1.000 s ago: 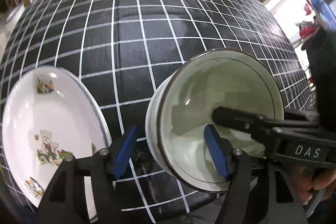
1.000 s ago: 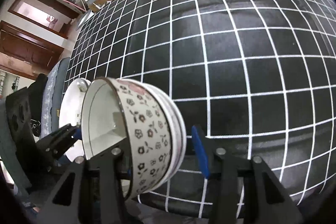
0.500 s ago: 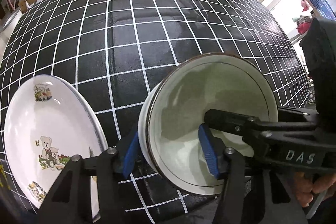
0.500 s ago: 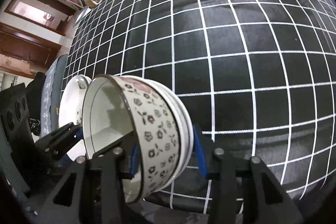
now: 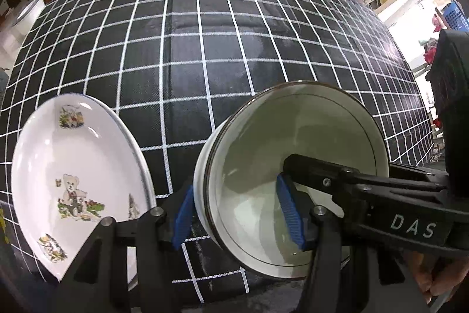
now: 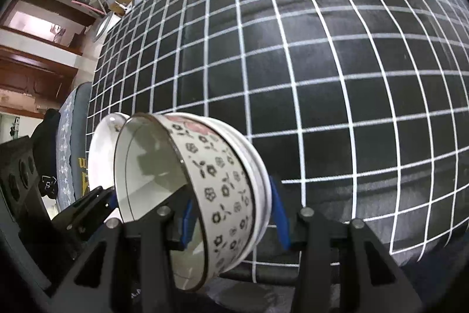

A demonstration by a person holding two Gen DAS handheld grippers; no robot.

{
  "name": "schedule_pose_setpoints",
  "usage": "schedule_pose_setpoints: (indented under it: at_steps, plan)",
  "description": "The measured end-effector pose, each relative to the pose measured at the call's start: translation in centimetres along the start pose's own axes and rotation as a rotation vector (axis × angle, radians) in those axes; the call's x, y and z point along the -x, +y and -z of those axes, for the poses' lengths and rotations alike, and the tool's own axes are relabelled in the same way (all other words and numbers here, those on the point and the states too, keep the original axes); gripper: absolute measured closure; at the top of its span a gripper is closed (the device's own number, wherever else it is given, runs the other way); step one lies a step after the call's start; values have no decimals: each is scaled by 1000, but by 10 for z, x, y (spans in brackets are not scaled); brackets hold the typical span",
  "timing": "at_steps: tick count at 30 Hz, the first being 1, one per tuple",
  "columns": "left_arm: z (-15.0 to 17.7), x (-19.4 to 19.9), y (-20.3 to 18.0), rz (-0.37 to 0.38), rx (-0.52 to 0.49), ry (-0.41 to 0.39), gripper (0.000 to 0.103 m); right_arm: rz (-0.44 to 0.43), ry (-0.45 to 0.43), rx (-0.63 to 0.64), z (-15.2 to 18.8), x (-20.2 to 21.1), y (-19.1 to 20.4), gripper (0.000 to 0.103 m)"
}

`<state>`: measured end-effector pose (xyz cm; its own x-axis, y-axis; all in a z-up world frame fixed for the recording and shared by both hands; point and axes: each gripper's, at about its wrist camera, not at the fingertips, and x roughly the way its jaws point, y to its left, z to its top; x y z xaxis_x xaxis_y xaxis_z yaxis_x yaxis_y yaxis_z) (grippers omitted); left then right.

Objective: Organize plates and bowls
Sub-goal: 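Lift the nested bowl stack with both tools and carry it over the plates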

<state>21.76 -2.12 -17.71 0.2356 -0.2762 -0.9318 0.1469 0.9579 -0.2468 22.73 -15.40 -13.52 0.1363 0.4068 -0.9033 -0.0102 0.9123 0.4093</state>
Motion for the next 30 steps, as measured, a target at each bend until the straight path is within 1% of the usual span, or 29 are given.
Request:
schedule_pose_setpoints:
  at_steps: [5,8,15,22,25,30]
  plan:
    - [-6,28,9,-8,21,-42,51,-3,-15,51,-5,10,30,55]
    - [-9,45,21,-21,38,-57,51,-22,-11,73,-8,9,49,55]
    - [-3,78,67,-84,106,-101,51,-59,24,151,-12,-12,102,55]
    - [6,89,121,-120,187,-98,51,-73,82,215,-10,-49,149,54]
    - [19,84,137,-119,222,-89,51,-65,110,233,-9,-64,162,54]
    - [29,78,153,-105,263,-77,51,-48,131,247,-7,-79,171,54]
